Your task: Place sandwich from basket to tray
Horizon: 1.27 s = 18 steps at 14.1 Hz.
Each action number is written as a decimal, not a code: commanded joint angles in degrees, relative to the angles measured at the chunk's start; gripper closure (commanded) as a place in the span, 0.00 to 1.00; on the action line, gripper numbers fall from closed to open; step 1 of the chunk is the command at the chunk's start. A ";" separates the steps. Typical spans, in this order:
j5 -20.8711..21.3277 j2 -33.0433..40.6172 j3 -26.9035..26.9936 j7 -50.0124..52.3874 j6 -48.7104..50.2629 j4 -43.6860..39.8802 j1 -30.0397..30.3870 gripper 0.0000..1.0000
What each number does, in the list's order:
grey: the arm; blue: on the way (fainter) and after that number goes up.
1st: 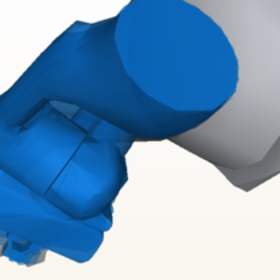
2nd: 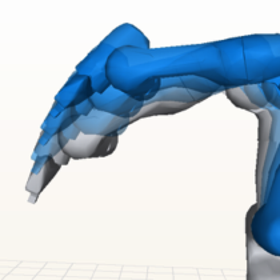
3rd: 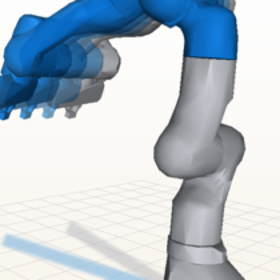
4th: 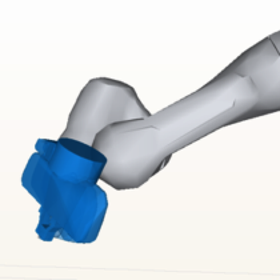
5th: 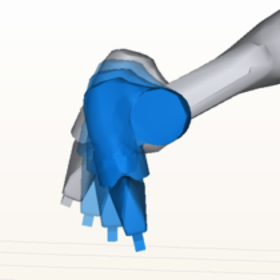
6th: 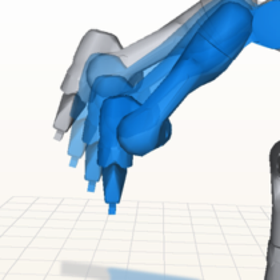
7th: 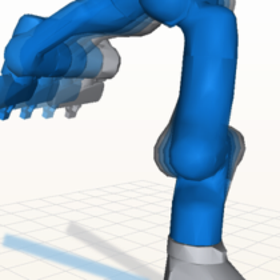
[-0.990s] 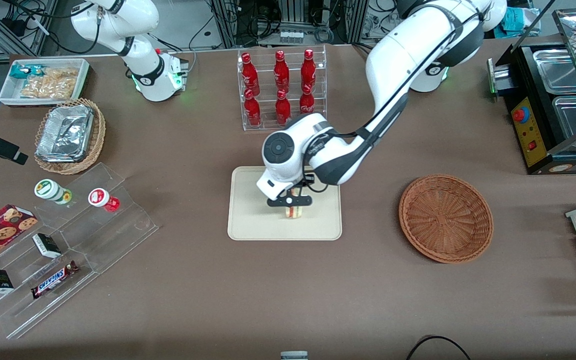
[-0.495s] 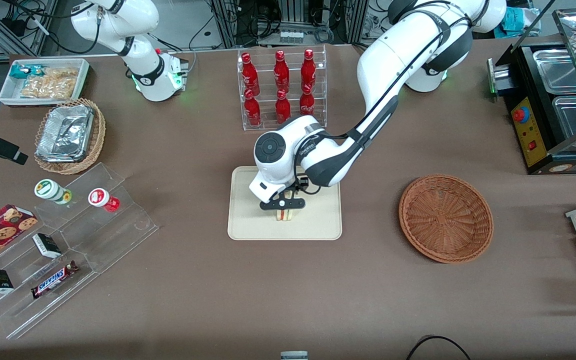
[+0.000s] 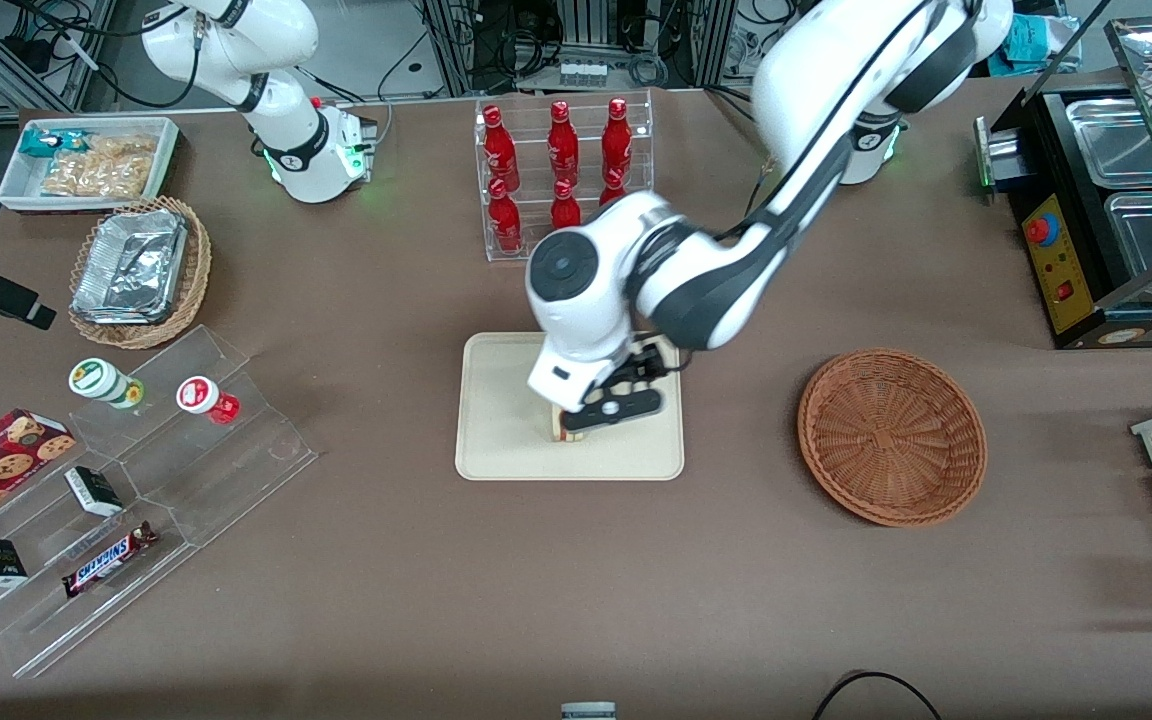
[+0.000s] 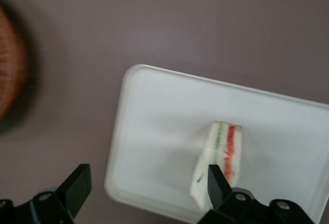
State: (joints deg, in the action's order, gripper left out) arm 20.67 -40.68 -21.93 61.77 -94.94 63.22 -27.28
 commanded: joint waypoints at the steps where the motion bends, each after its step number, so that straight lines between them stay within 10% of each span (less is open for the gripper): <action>1: -3.79 8.66 -0.04 -6.44 6.93 3.05 7.38 0.00; 9: -12.66 31.43 -0.66 -42.85 17.58 19.57 33.15 0.00; 18: -18.47 40.85 2.41 -46.48 16.01 26.26 31.51 0.00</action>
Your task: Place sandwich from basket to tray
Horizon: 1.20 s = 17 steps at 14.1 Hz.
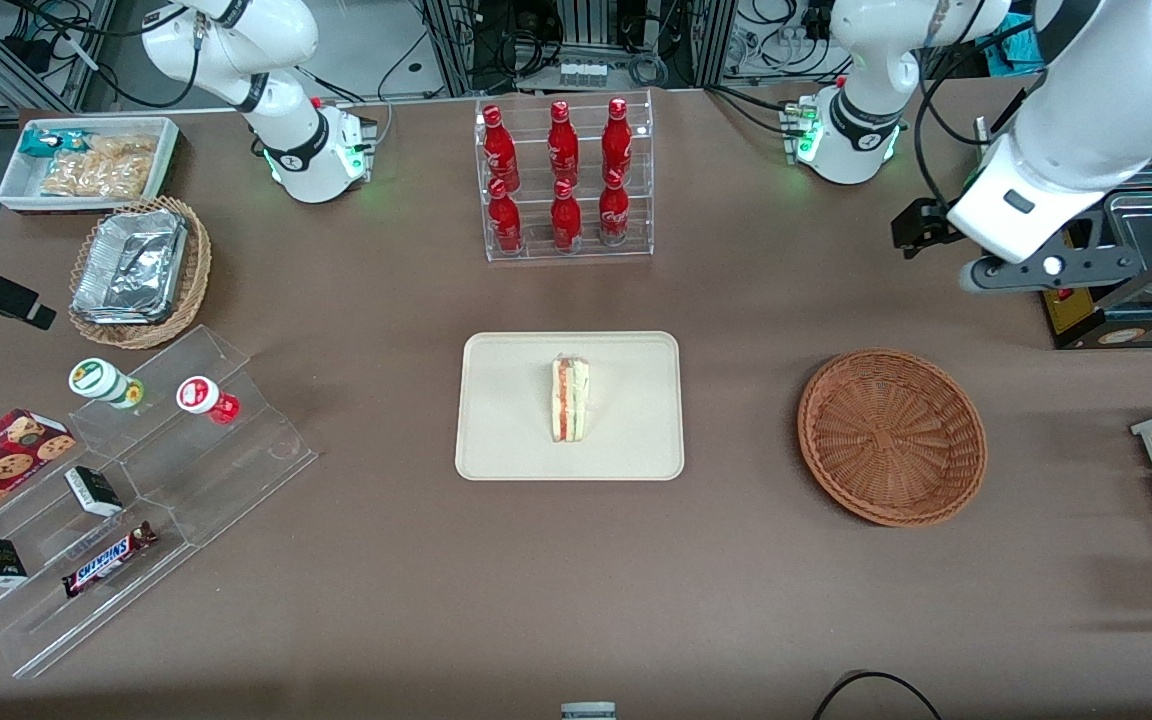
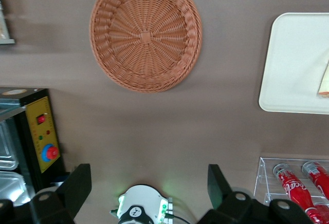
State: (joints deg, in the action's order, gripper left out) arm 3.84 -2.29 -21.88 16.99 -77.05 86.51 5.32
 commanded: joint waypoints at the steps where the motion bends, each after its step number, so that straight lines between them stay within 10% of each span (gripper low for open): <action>1: -1.73 2.47 3.50 -1.79 -1.79 2.36 -1.88 0.00; 17: -0.77 3.34 -2.55 -1.17 0.06 -0.02 4.52 0.00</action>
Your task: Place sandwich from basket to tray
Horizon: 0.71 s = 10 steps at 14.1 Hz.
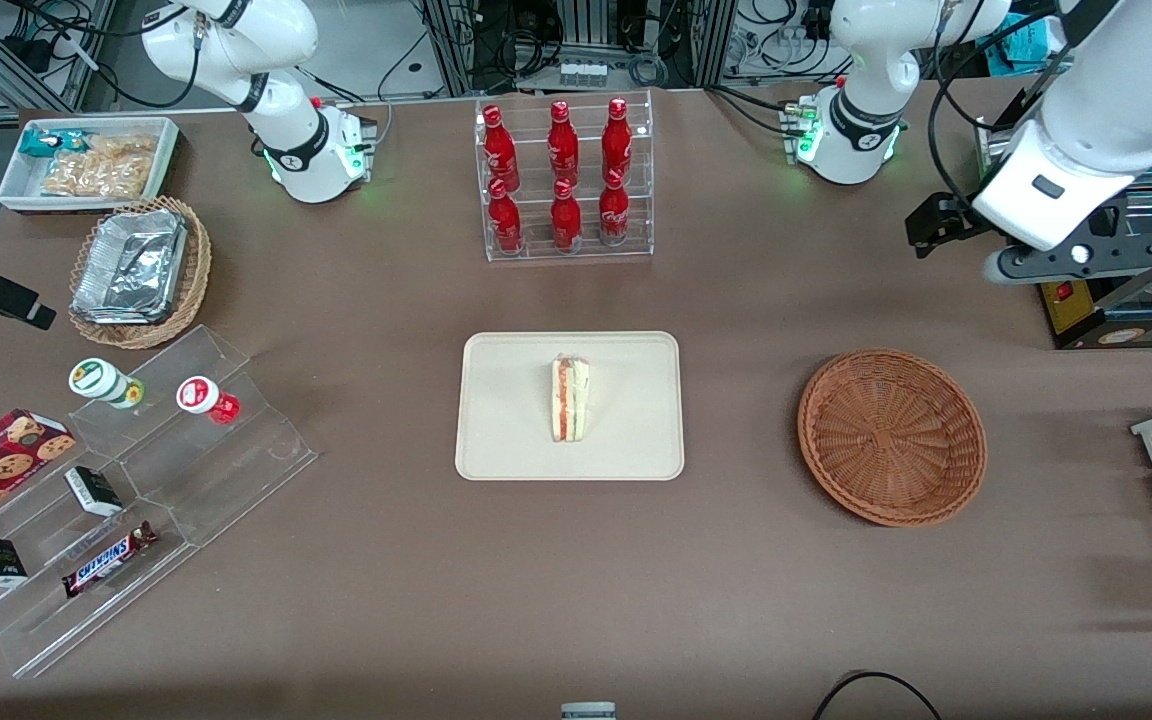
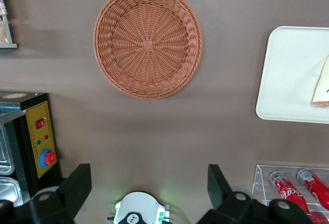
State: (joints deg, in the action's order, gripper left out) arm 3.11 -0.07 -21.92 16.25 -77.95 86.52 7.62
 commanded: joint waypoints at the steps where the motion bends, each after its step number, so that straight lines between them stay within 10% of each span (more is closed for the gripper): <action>1: -0.03 1.12 -2.51 -0.34 0.95 -0.03 2.05 0.00; 10: -0.12 1.56 -0.68 -0.25 1.74 -0.30 -0.40 0.00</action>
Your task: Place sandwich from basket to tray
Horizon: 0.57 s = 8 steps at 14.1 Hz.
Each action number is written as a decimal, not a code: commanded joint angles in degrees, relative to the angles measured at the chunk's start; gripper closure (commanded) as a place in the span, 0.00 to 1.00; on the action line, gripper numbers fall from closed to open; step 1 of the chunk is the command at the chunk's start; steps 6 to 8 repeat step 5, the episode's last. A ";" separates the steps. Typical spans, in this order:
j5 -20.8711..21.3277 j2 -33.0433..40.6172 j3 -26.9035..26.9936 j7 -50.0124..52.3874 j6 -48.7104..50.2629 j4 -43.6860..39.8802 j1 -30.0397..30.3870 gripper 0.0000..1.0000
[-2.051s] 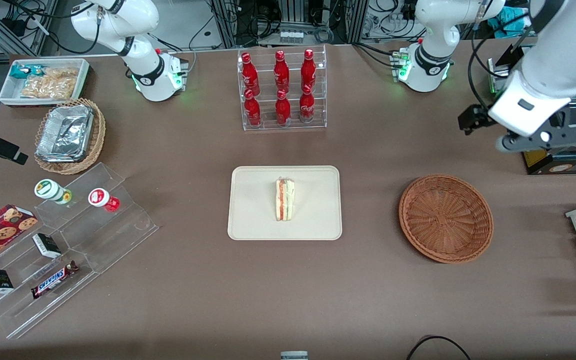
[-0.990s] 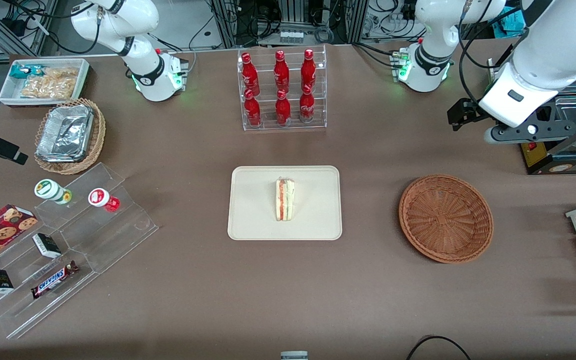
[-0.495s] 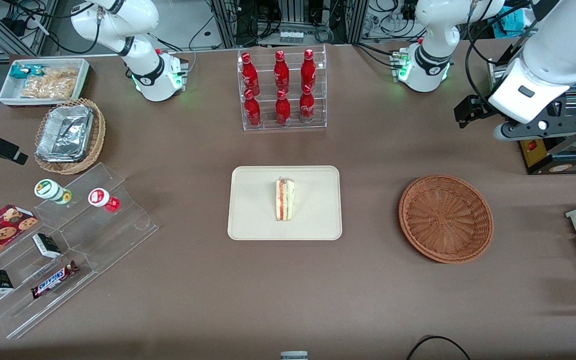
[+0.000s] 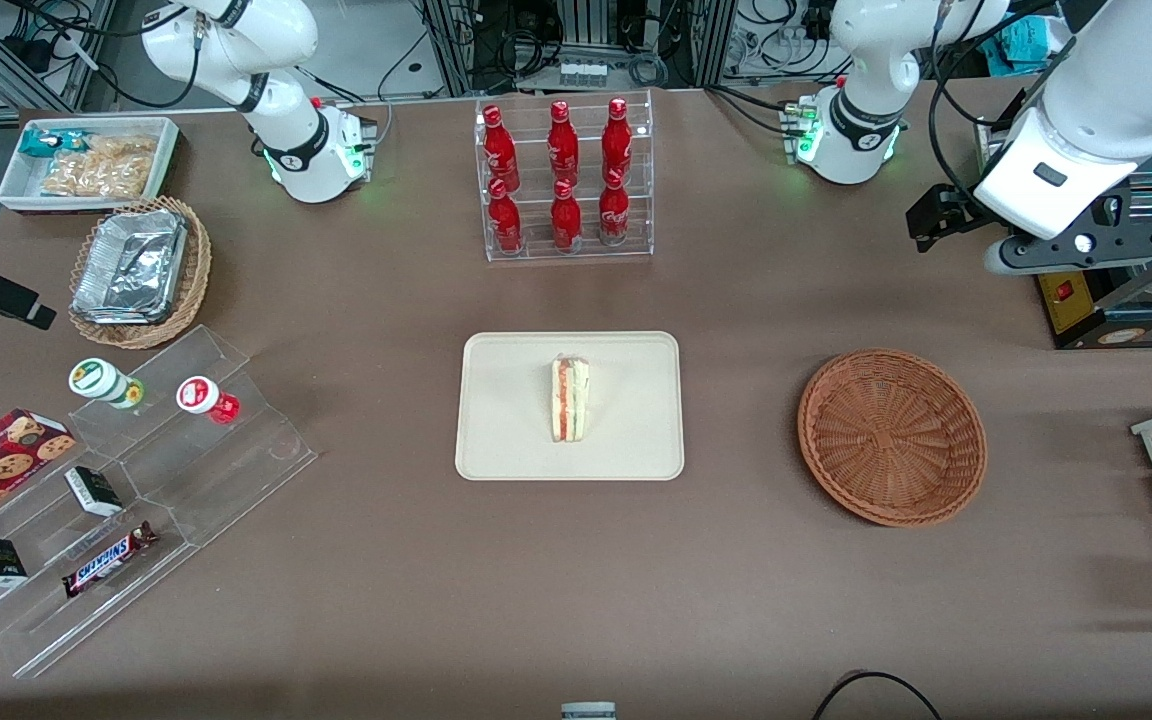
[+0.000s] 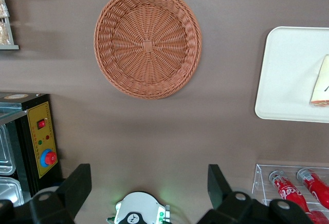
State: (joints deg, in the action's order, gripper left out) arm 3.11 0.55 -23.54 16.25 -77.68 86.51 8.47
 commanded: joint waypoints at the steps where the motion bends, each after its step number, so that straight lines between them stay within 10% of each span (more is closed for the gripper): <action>1: -0.47 1.04 3.47 -0.34 1.56 -0.90 -2.57 0.00; 8: -0.74 1.04 3.67 -0.26 1.65 -1.08 -2.58 0.00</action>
